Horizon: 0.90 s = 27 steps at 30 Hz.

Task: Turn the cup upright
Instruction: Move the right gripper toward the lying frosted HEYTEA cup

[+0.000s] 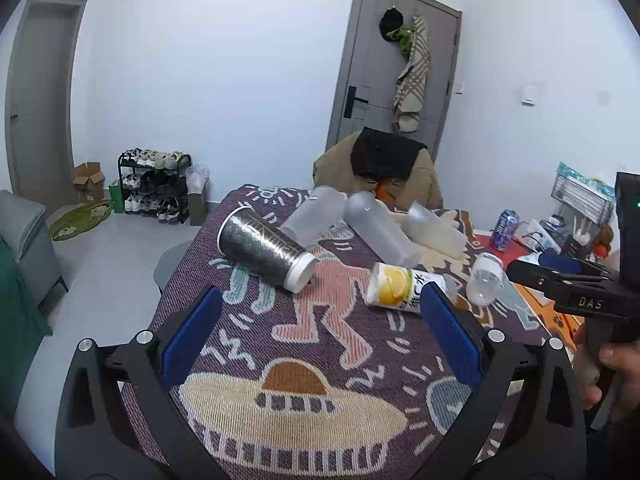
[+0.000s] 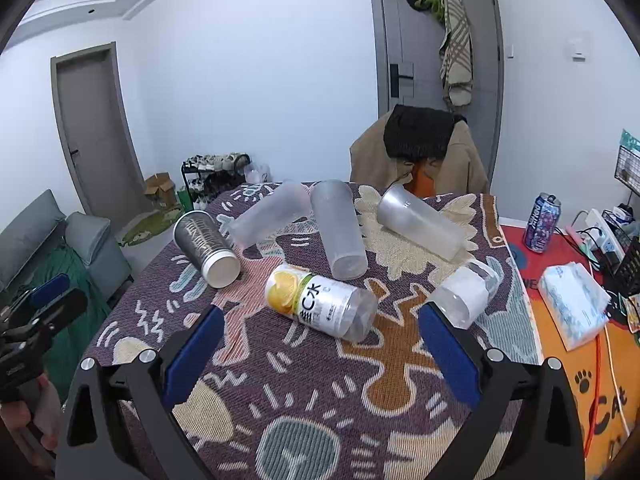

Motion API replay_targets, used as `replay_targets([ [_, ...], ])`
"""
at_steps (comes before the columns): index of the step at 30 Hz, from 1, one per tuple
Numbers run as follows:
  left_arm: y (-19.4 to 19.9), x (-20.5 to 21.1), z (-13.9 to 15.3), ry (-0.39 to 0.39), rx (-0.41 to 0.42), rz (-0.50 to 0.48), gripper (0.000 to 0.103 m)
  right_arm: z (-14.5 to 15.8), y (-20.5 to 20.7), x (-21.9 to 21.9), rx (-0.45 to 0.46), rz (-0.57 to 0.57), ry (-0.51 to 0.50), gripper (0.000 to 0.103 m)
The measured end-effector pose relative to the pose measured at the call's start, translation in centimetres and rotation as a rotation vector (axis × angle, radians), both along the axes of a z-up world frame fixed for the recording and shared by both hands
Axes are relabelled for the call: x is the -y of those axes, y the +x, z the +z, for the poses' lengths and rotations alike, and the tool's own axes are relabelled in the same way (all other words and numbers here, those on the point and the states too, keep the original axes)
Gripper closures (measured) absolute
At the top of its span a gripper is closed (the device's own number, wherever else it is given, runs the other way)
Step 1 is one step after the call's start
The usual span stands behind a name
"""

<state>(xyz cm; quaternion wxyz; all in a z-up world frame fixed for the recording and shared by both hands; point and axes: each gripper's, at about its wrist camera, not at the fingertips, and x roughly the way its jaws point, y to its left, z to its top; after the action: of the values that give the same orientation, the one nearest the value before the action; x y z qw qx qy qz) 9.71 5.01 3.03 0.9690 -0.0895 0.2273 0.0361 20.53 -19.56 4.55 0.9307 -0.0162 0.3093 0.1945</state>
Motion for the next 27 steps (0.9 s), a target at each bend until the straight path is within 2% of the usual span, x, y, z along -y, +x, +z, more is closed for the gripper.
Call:
replay_targets([
  [15,3.9,-5.2,-1.4,-0.067,-0.040,0.126,0.005,-1.7,11.1,-4.7,-0.098,0.059,-0.123,0.008],
  [27,6.0,-8.9,-4.6,-0.146,-0.086,0.248,0.005,-5.7,19.8,-9.2,-0.217,0.109,-0.261,0.012],
])
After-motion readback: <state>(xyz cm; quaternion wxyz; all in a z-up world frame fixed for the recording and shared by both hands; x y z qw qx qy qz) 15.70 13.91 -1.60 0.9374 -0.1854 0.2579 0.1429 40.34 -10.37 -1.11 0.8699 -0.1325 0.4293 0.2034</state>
